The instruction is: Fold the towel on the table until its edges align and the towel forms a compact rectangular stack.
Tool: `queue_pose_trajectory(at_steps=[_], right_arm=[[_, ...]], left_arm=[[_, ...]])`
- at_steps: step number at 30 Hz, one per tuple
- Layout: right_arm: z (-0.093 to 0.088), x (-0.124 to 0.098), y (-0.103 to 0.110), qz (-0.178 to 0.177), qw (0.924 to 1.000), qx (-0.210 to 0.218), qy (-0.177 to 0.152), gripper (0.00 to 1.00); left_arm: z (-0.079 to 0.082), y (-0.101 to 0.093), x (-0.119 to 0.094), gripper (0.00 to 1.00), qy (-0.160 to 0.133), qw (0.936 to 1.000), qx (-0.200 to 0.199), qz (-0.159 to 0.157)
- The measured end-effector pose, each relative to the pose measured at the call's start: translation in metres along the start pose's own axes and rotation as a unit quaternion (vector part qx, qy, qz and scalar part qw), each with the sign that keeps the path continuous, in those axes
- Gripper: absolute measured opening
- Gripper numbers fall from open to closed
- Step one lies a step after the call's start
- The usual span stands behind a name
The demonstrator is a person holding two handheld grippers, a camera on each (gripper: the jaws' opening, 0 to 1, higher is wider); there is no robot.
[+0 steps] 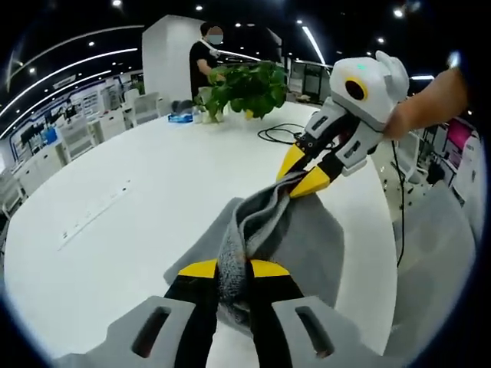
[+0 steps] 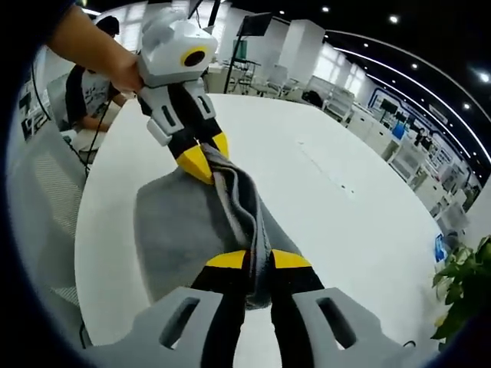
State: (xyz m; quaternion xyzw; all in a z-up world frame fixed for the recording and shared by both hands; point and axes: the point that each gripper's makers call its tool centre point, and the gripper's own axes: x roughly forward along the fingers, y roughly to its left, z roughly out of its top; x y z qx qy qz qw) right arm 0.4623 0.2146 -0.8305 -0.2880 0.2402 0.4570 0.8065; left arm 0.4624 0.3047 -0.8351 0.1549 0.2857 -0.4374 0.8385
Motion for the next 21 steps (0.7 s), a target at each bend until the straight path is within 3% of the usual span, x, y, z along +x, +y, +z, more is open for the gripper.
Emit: queue_pose_trajectory(at_steps=[21], right_arm=[[-0.012,0.019,-0.012,-0.002,1.0,0.004,0.009,0.08]], left_arm=[[-0.011,0.013,0.02,0.15,0.023,0.9996,0.016,0.001]])
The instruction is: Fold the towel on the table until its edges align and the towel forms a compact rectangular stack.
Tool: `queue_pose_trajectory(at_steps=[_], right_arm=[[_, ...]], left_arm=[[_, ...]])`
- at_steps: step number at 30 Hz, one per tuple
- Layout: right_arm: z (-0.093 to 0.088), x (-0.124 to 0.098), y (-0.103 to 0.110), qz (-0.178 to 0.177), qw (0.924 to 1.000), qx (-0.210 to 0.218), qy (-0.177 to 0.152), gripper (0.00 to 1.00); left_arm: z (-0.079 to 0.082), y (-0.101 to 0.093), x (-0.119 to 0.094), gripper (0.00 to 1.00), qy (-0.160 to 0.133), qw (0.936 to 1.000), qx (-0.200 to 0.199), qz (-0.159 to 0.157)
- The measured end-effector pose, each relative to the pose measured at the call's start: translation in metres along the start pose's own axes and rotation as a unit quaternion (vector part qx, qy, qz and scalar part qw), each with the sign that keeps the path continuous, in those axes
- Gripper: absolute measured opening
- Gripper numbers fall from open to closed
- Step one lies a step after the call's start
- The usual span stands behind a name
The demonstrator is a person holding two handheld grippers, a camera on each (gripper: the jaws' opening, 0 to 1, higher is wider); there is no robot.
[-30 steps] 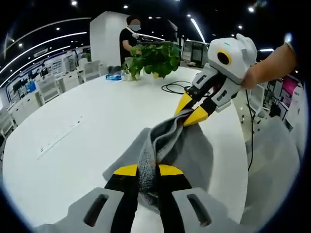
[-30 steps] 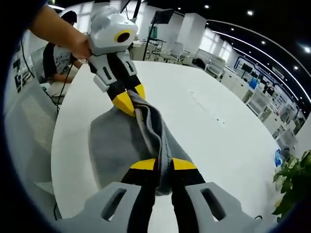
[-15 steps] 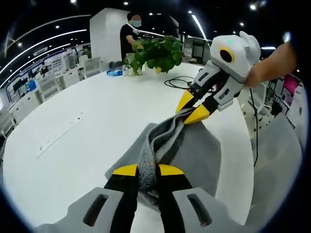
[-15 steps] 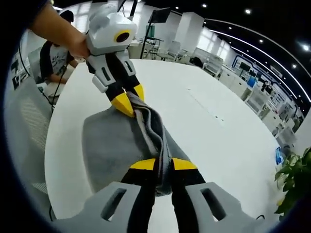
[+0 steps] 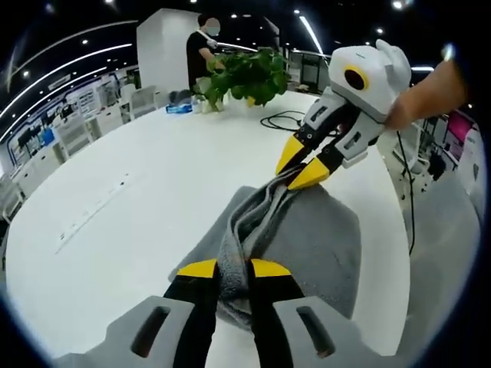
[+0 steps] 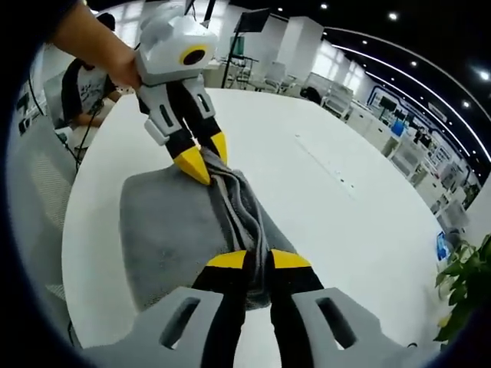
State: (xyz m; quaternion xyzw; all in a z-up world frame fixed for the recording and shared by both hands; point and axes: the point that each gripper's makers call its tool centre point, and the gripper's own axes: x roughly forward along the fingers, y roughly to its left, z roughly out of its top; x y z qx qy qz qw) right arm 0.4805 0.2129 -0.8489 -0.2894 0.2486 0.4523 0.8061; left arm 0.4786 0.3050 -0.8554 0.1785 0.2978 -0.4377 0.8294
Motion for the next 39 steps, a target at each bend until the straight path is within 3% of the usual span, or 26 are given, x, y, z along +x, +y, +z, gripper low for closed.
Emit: queue_pose_trajectory(at_steps=[20,39], right_arm=[[-0.005,0.012,-0.003,0.006,0.9999,0.005,0.006,0.08],[0.0,0.013,-0.013,-0.005,0.9998,0.016,-0.014,0.07]], left_arm=[[-0.008,0.007,0.009,0.16,0.012,0.9999,-0.01,0.005],[-0.02,0.025,0.009,0.17,0.027,0.9987,-0.017,0.039]])
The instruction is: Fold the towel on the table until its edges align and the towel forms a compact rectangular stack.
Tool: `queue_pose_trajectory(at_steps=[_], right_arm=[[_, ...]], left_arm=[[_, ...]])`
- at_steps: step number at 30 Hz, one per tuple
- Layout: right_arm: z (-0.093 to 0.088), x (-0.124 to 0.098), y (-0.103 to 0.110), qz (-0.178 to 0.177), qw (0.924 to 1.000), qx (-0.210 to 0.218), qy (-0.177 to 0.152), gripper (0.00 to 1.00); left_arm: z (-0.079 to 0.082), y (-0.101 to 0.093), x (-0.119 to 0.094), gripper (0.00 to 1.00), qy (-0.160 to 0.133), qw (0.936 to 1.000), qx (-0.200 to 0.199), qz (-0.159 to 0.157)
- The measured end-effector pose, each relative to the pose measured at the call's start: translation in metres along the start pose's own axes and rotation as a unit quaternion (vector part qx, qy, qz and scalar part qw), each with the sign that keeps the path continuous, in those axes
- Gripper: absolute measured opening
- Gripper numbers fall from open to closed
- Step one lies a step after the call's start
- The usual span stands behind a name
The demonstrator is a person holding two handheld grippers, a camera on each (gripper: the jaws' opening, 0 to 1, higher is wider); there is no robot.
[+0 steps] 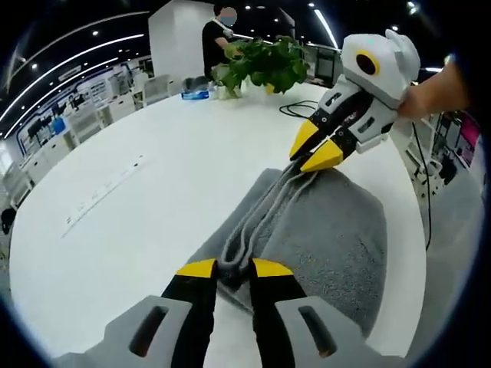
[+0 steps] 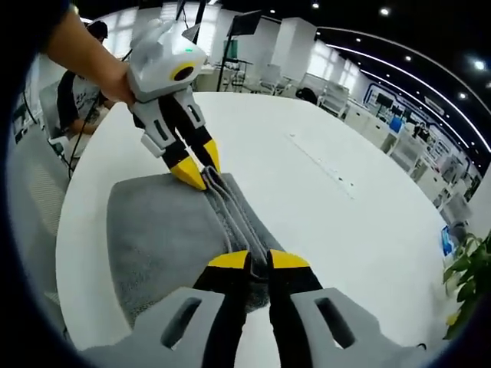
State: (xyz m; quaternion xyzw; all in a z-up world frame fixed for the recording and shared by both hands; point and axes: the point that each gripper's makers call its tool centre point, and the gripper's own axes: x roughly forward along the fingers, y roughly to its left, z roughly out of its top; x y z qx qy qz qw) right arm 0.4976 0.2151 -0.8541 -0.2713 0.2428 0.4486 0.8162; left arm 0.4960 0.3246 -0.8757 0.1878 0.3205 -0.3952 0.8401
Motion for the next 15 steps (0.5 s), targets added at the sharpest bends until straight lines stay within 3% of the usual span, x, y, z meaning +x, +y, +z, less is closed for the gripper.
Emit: queue_pose_trajectory(at_steps=[15], right_arm=[[0.007,-0.013,0.011,0.024,0.9993,0.023,-0.018,0.06]], left_arm=[[0.009,0.002,-0.008,0.19,-0.017,0.9997,0.009,0.012]])
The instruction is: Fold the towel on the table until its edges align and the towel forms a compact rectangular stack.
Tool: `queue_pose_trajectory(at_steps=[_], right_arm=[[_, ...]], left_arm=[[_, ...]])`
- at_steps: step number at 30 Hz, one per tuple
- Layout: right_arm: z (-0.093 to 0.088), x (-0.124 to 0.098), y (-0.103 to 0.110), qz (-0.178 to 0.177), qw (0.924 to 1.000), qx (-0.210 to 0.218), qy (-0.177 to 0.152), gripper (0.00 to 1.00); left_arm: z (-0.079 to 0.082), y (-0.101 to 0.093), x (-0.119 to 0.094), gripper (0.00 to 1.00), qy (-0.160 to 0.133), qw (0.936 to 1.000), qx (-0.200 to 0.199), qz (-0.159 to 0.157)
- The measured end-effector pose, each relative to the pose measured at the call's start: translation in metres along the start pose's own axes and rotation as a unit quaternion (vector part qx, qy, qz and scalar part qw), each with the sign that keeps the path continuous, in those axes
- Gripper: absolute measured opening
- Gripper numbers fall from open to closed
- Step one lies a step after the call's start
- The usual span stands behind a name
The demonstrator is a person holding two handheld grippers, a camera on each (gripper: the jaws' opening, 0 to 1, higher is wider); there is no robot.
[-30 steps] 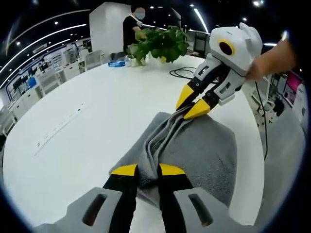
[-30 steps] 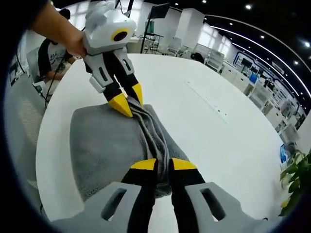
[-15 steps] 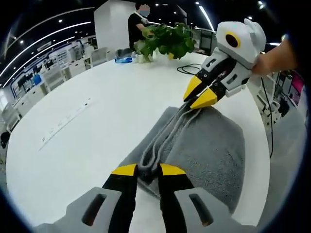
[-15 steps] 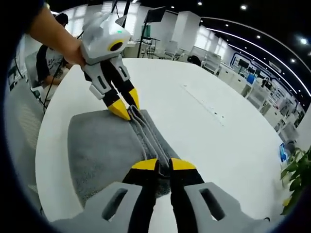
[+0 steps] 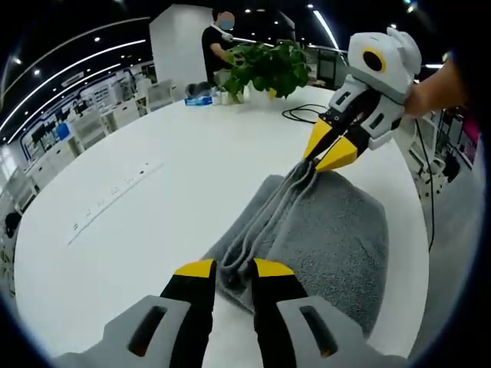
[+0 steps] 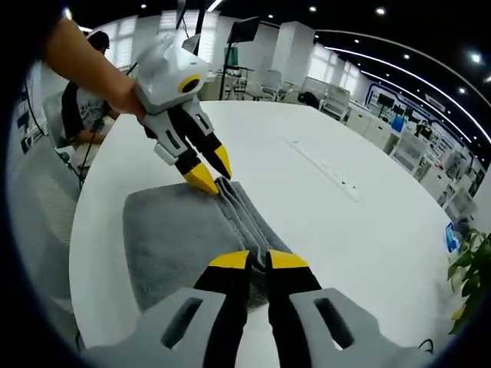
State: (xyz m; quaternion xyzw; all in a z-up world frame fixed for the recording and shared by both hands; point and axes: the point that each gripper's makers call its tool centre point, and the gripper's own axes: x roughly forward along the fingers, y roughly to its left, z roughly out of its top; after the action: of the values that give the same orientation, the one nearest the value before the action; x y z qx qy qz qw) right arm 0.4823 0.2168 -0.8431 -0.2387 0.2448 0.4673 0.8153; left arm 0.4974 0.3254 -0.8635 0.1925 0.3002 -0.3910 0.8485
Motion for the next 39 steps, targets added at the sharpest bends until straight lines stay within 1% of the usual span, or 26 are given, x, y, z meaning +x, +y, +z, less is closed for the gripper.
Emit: queue_pose_trajectory(at_steps=[3,6,10,12,14,16,19,22,24,27,32,34,36,39], right_arm=[[0.001,-0.002,0.005,0.01,0.9999,0.003,-0.004,0.07],[0.0,-0.001,0.01,0.023,0.9997,0.013,-0.004,0.13],[-0.005,-0.002,0.014,0.029,0.9995,0.011,0.002,0.16],[-0.006,-0.003,0.017,0.033,0.9993,0.015,0.003,0.17],[-0.008,-0.002,0.018,0.038,0.9991,0.019,0.004,0.19],[-0.011,-0.002,0.019,0.042,0.9988,0.025,0.008,0.23],[-0.016,0.001,0.021,0.047,0.998,0.04,0.012,0.29],[-0.018,0.004,0.024,0.049,0.9977,0.043,0.014,0.33],[-0.015,0.004,0.026,0.053,0.9976,0.044,0.014,0.36],[-0.018,0.009,0.029,0.06,0.997,0.046,0.018,0.4],[-0.018,0.011,0.039,0.065,0.9963,0.048,0.027,0.48],[-0.019,0.012,0.044,0.068,0.9957,0.055,0.031,0.51],[-0.02,0.012,0.047,0.069,0.9955,0.056,0.035,0.52],[-0.024,0.015,0.046,0.071,0.9948,0.06,0.041,0.53]], left_arm=[[0.005,-0.003,-0.003,0.19,-0.013,0.9999,0.001,-0.008],[0.006,-0.007,-0.005,0.19,-0.019,0.9997,0.002,-0.015],[0.006,-0.012,-0.007,0.19,-0.024,0.9995,0.003,-0.023],[0.008,-0.015,-0.008,0.19,-0.029,0.9991,0.0,-0.03],[0.009,-0.023,-0.01,0.2,-0.034,0.998,-0.015,-0.05],[0.006,-0.028,-0.01,0.22,-0.03,0.9977,-0.018,-0.058],[0.001,-0.034,-0.009,0.24,-0.024,0.9976,-0.007,-0.064],[-0.002,-0.038,-0.008,0.29,-0.018,0.9973,-0.006,-0.071],[-0.005,-0.038,-0.007,0.33,-0.016,0.9974,0.002,-0.07],[-0.009,-0.038,-0.005,0.39,-0.007,0.9974,-0.002,-0.072],[-0.012,-0.036,0.001,0.43,0.001,0.9975,-0.001,-0.07],[-0.015,-0.034,0.003,0.44,0.007,0.9978,0.007,-0.066],[-0.017,-0.032,0.007,0.48,0.012,0.998,0.01,-0.061],[-0.019,-0.029,0.01,0.49,0.016,0.9982,0.009,-0.057]])
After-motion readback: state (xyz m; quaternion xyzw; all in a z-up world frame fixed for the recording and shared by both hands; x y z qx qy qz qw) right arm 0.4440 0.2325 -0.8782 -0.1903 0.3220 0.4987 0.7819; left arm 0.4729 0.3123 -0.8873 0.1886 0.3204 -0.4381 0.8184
